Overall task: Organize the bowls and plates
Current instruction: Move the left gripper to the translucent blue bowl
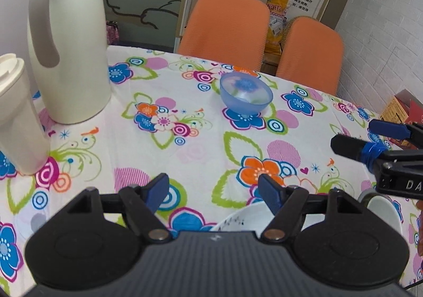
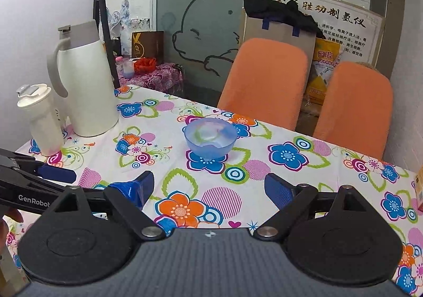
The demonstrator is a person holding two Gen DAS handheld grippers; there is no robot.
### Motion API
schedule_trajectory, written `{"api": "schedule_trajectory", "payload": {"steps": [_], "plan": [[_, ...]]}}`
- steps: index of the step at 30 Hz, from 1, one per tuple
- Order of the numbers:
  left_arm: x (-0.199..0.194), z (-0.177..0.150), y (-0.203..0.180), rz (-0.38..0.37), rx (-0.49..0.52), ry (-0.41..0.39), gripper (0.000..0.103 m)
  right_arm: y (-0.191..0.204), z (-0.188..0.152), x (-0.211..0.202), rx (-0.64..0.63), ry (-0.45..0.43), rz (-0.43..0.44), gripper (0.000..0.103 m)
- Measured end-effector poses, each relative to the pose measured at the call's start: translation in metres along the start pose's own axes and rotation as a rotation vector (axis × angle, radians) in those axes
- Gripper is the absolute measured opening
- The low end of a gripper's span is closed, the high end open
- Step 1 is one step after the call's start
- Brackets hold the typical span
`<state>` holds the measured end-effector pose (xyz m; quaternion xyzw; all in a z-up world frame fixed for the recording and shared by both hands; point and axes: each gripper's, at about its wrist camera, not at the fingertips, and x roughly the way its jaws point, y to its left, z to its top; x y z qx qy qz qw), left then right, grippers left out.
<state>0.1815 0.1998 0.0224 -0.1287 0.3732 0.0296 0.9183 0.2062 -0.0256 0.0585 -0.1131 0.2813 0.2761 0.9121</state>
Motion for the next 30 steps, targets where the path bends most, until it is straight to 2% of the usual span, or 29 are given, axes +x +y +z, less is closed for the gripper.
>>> {"api": "schedule_trajectory", "payload": {"steps": [7,14,20,27,30], "plan": [[0.033,0.044,0.001,-0.005,-0.006,-0.005,0.073,-0.010,0.005,0.049,0.011,0.081,0.000,0.078],[0.087,0.092,-0.004,0.025,0.052,0.011,0.073,-0.030,0.009,0.100,0.017,0.149,0.068,0.078],[0.146,0.130,-0.007,-0.069,0.029,0.065,0.073,-0.032,0.022,0.141,-0.013,0.180,0.087,0.078],[0.208,0.142,-0.013,-0.051,0.030,0.159,0.073,-0.031,0.026,0.176,-0.033,0.225,0.113,0.078],[0.216,0.143,-0.013,-0.058,0.027,0.156,0.073,-0.034,0.024,0.184,-0.019,0.223,0.115,0.078]]}}
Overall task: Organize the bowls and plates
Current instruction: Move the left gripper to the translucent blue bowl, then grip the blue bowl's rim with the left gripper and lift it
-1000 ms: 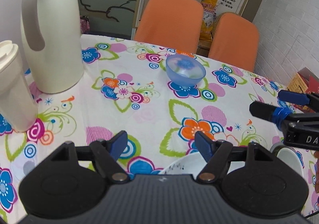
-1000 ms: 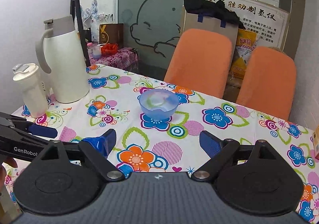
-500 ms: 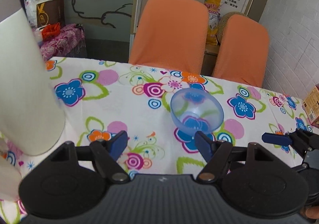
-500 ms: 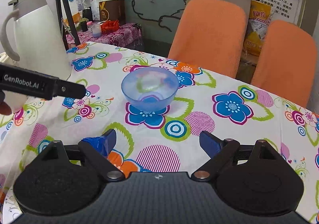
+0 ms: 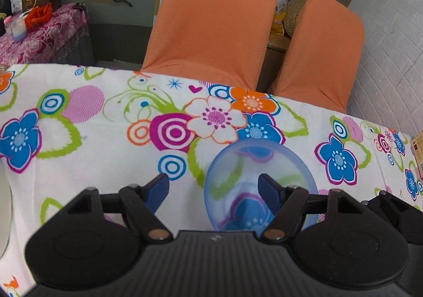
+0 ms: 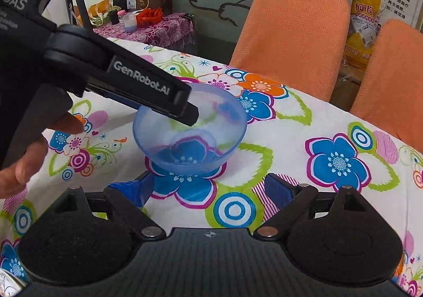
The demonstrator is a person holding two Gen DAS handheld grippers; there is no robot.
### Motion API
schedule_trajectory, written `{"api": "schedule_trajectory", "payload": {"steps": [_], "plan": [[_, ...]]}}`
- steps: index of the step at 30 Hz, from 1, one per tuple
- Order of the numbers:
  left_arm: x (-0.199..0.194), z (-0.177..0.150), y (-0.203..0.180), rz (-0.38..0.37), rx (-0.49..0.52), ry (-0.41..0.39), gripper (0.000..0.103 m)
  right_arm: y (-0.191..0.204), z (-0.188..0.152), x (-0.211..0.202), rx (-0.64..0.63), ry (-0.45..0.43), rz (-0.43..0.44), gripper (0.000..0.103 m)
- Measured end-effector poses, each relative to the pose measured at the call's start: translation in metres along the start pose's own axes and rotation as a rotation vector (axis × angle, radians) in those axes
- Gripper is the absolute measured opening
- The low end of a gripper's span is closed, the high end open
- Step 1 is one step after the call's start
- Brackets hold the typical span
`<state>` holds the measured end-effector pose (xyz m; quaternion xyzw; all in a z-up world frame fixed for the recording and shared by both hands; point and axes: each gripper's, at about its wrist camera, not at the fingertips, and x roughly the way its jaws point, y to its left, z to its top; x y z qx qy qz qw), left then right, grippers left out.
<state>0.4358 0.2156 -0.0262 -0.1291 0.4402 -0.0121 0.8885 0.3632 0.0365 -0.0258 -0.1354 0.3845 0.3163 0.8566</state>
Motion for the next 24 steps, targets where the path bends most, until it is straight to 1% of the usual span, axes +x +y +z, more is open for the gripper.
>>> {"api": "schedule_trajectory", "payload": {"steps": [2,6,8,10,13,15,19,22,24], "plan": [[0.003,0.002,-0.002,-0.016,0.009,0.000,0.073,0.001,0.003,0.005,-0.008,-0.004,0.000,0.078],[0.011,0.005,-0.005,-0.014,0.032,0.006,0.073,0.007,0.006,0.014,-0.044,-0.019,0.005,0.078],[0.015,0.005,-0.006,-0.021,0.036,0.009,0.073,0.007,0.004,0.019,-0.039,-0.006,0.004,0.078],[0.018,0.004,-0.006,-0.021,0.038,0.011,0.073,0.005,0.000,0.018,-0.029,-0.031,0.024,0.080],[0.018,0.003,-0.008,-0.011,0.058,0.001,0.073,0.004,-0.008,0.014,-0.034,-0.070,0.026,0.080],[0.017,0.004,-0.007,-0.008,0.053,-0.003,0.073,0.003,-0.012,0.013,-0.042,-0.094,0.030,0.080],[0.017,0.005,-0.009,-0.008,0.056,-0.009,0.073,0.004,-0.001,0.015,-0.043,-0.056,0.029,0.080],[0.018,0.005,-0.012,-0.007,0.075,-0.007,0.073,0.002,0.004,0.018,-0.035,-0.086,0.042,0.079],[0.020,0.003,-0.013,-0.015,0.087,0.002,0.073,0.000,0.006,0.023,-0.026,-0.087,0.047,0.077]]}}
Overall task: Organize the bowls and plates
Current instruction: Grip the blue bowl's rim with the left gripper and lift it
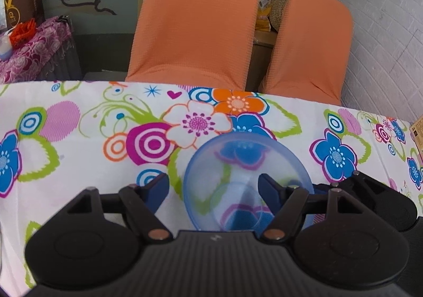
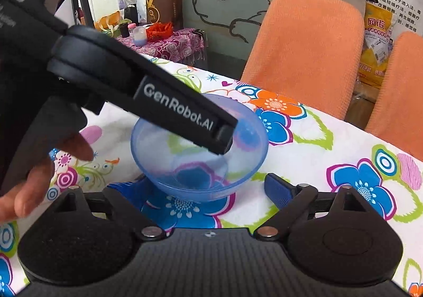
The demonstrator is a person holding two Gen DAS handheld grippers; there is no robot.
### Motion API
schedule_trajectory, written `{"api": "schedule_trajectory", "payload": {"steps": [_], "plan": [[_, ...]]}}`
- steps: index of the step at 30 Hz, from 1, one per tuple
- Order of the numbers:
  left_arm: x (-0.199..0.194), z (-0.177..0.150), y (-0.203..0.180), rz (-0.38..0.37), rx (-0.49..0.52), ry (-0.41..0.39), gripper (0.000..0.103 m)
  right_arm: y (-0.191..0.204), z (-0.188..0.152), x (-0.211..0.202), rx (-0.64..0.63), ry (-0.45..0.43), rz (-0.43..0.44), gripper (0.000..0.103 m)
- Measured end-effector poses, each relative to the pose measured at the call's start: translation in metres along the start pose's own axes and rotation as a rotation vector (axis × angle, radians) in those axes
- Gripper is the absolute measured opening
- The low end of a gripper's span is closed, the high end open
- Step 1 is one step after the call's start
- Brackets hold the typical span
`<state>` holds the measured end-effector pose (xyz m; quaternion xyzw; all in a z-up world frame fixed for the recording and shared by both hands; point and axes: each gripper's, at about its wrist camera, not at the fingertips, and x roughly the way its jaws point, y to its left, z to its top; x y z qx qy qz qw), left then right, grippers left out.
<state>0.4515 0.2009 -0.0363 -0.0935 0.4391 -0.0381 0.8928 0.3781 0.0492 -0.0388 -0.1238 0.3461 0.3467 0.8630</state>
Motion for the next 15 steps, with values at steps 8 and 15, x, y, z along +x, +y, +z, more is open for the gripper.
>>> {"api": "schedule_trajectory", "payload": {"steps": [8,15], "plan": [[0.001,0.002,-0.004,0.048,0.016,0.009,0.027,-0.002,0.002,-0.002,-0.029,-0.029,0.020,0.062],[-0.032,-0.001,-0.018,0.048,0.034,-0.048,0.026,0.006,0.002,-0.026,-0.074,-0.093,0.000,0.060]]}}
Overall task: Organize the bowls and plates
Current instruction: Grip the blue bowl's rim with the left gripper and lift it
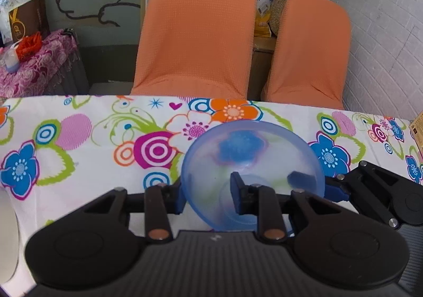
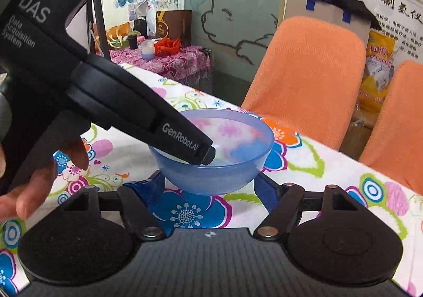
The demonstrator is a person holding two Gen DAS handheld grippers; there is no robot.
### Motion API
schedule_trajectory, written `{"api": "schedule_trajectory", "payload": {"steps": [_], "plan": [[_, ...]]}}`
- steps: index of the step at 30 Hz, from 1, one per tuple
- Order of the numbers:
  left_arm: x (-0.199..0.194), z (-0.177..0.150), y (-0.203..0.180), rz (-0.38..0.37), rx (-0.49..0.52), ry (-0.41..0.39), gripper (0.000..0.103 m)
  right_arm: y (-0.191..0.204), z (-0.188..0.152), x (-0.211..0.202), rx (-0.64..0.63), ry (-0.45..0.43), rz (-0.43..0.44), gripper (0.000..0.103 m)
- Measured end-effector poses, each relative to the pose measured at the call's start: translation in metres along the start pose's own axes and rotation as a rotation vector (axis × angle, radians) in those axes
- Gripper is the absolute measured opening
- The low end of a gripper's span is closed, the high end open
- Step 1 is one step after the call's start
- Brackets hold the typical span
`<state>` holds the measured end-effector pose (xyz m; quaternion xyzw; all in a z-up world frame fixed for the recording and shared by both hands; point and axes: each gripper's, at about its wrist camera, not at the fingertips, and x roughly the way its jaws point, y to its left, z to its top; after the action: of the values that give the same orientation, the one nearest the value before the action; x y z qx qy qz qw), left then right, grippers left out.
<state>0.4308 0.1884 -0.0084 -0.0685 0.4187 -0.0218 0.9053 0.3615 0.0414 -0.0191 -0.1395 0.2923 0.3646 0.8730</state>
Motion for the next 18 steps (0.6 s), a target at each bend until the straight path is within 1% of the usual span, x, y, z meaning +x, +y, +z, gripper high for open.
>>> {"api": "schedule_trajectory", "payload": {"steps": [4,7,9,11,13,18], "plan": [[-0.035,-0.008,-0.019,-0.021,0.021,-0.037,0.026,0.004,0.002,-0.027,-0.019,-0.020,-0.013,0.061],[-0.069,-0.022,-0.043,-0.064,0.041,-0.074,0.026,0.007,-0.003,-0.063,-0.040,-0.045,-0.028,0.061],[-0.089,-0.036,-0.062,-0.088,0.057,-0.083,0.026,0.008,-0.011,-0.093,-0.045,-0.062,-0.040,0.061],[-0.105,-0.053,-0.084,-0.112,0.073,-0.080,0.026,0.009,-0.023,-0.121,-0.044,-0.070,-0.052,0.061],[-0.119,-0.075,-0.110,-0.151,0.096,-0.072,0.026,0.009,-0.039,-0.151,-0.032,-0.065,-0.065,0.060],[-0.139,-0.133,-0.172,-0.243,0.190,-0.052,0.026,0.013,-0.090,-0.215,0.028,-0.043,-0.121,0.061]]}}
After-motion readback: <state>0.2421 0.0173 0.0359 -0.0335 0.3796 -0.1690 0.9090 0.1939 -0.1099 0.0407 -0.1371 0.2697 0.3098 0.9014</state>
